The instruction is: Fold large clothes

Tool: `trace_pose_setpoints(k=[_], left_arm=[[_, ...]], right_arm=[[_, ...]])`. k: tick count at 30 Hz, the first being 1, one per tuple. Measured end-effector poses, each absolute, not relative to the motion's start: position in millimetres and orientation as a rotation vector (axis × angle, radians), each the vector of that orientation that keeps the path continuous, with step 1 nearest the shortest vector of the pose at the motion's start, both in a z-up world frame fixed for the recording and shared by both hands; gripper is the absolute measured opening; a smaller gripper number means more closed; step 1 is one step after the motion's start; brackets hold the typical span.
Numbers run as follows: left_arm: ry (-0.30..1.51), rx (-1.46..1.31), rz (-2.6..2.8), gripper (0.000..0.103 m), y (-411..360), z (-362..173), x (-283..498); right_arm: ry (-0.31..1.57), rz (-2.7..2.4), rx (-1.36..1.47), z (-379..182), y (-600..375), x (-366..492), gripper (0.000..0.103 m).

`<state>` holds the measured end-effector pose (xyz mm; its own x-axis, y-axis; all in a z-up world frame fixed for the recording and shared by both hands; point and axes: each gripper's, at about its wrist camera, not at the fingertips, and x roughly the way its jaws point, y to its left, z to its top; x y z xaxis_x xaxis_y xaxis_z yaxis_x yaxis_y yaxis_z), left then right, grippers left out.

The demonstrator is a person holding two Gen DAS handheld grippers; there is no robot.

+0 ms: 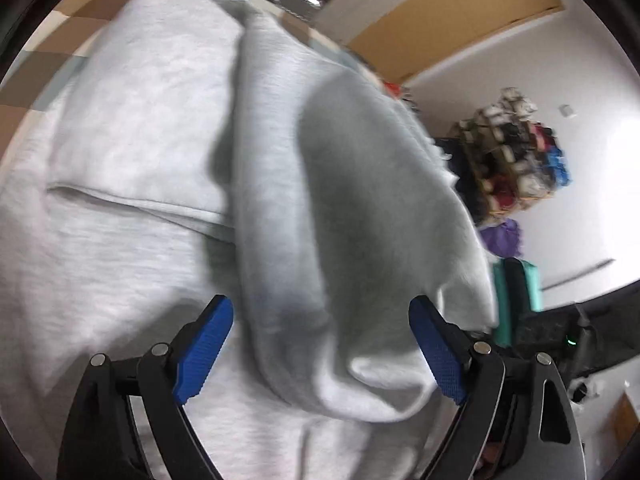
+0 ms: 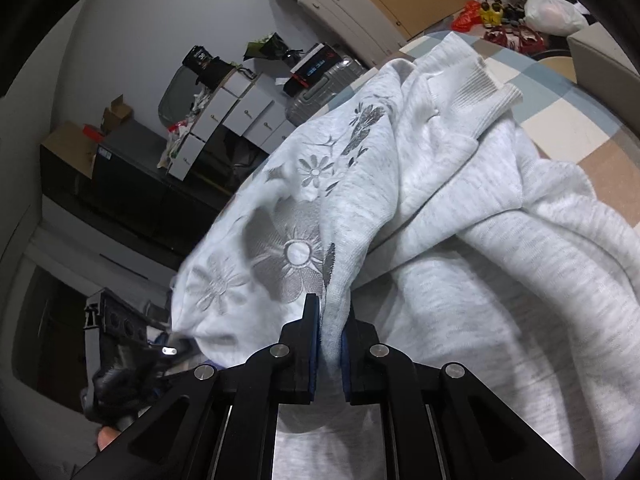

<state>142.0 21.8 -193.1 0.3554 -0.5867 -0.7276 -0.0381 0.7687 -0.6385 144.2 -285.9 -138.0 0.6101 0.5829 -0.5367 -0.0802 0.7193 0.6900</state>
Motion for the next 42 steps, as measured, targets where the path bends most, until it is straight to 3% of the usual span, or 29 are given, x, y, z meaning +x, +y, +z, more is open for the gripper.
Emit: trace_pose_setpoints(k=[6, 8, 9, 10, 14, 20, 27, 29, 31, 33, 35, 39, 41, 42], left_arm=[[1.203, -0.686, -0.46, 0.082, 20, -211, 153], [1.243, -0.661, -0.508, 0.046, 11, -214, 156], [1.241, -0.627, -0.497, 0.034, 10, -208, 152], [1.227, -0.58, -0.494, 0.013, 7, -205, 151], [1.142, -0.586, -0.461, 0.005, 23, -178, 145], [0.905, -0.438, -0.377, 0.004, 36, -127, 120], [1.116, -0.205, -0.2, 0.005, 12, -204, 127], [1.099, -0.222, -0.179, 0.016, 22, -196, 123], [1.08, -0.257, -0.176, 0.029, 36, -187, 115], [1.01, -0.309, -0.205, 0.039, 50, -172, 108], [0.931, -0.338, -0.194, 0.064, 58, -160, 102], [0.916, -0.318, -0.167, 0.068, 55, -156, 104], [0.935, -0.323, -0.145, 0.068, 62, -164, 105], [0.942, -0.337, -0.131, 0.068, 64, -163, 103]], right_arm=[[0.831, 0.417, 0.659, -137, -285, 145, 0.01], [0.836, 0.412, 0.649, -137, -283, 145, 0.01], [0.839, 0.41, 0.646, -138, -283, 146, 0.01], [0.839, 0.411, 0.645, -138, -283, 146, 0.01], [0.821, 0.402, 0.621, -133, -281, 143, 0.01], [0.716, 0.305, 0.406, -102, -258, 133, 0.008], [0.905, 0.2, 0.065, -138, -214, 143, 0.012], [0.898, 0.223, 0.125, -132, -223, 138, 0.014], [0.87, 0.187, 0.19, -116, -236, 126, 0.027], [0.78, 0.185, 0.236, -89, -246, 111, 0.031], [0.72, 0.239, 0.224, -61, -238, 106, 0.031], [0.681, 0.38, 0.11, -20, -184, 136, 0.031], [0.757, 0.435, 0.04, -28, -149, 167, 0.03], [0.802, 0.435, 0.009, -40, -141, 177, 0.025]])
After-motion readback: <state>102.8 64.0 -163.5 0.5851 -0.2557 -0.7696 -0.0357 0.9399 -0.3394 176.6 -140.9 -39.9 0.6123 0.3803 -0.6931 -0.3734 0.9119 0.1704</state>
